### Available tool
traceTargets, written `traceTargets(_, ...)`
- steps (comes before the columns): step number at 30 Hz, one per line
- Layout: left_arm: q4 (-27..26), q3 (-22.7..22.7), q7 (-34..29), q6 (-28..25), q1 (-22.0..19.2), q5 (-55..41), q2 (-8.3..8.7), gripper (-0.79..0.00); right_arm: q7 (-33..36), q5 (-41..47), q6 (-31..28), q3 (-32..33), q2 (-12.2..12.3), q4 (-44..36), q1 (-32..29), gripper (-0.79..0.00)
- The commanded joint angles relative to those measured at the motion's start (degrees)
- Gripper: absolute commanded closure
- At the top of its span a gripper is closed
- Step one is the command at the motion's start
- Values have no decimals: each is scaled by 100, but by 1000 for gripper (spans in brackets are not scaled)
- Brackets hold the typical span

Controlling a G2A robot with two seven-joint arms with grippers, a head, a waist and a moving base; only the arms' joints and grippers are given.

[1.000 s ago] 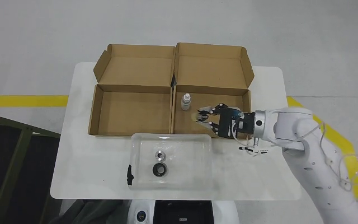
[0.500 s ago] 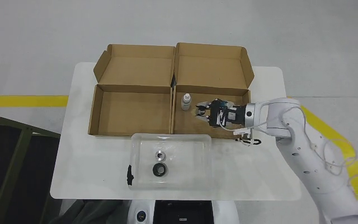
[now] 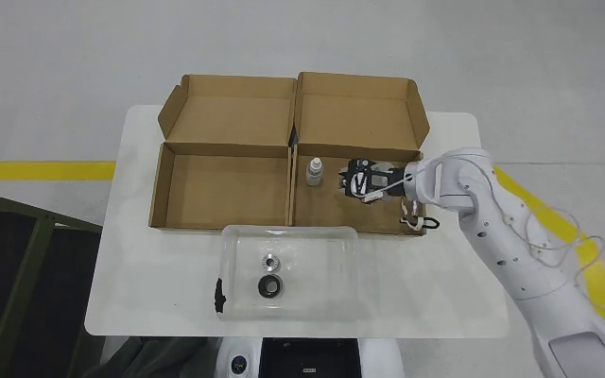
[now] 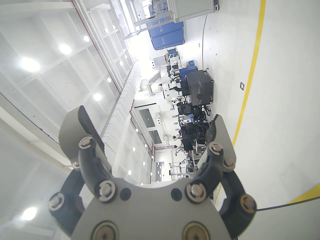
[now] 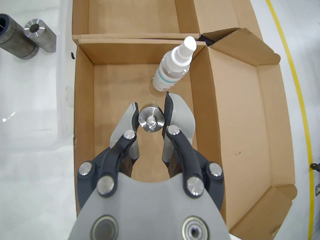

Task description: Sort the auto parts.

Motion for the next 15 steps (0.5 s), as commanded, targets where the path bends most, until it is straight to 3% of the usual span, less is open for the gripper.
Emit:
traceTargets(1, 0, 0, 0, 0, 0, 0, 0, -785, -10, -37, 49, -103, -34, 108, 83, 0)
traceTargets(15, 0, 0, 0, 0, 0, 0, 0, -785, -20, -278, 341, -833, -322, 804, 579, 0)
